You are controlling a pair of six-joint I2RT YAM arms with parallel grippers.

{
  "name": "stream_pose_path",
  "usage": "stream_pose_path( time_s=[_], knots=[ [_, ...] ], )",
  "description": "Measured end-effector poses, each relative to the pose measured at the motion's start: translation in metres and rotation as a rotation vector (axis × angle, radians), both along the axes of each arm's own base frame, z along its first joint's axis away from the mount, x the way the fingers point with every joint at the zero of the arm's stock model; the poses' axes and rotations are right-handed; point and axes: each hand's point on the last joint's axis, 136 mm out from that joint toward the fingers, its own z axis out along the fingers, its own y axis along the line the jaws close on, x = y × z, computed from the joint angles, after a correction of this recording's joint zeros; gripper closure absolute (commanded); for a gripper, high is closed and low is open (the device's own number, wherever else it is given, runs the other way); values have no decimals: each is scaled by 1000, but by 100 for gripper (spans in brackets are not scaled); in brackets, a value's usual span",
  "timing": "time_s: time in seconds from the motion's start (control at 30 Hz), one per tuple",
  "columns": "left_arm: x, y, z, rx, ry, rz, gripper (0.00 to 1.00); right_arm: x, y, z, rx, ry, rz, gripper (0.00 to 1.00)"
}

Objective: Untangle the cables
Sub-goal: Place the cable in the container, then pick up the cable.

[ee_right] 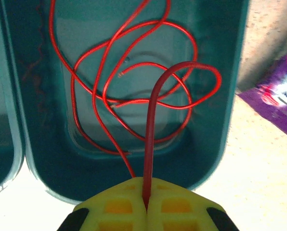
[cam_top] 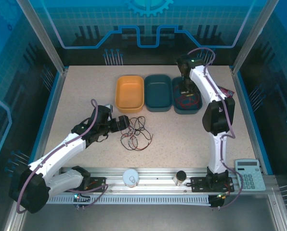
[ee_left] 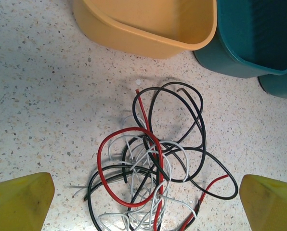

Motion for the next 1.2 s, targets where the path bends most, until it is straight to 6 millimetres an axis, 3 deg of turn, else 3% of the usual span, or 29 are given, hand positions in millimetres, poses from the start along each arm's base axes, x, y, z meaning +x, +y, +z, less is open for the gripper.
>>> stream_pose_path(
  time_s=[0.37,0.73,0.9,1.2],
  knots=[
    [-1,-1,0,-4,2,-5,1,31,16,-68,27,70,8,97],
    [0,-1,-1,-5,6,-3,1,38,24,-73,62,56,18,68],
    [0,-1,-1,-5,6,-1,1,34,25,-54,73,26,12,57],
    [0,-1,-1,-6,5,-1,1,13,21,28,65,-125,2,52]
  ],
)
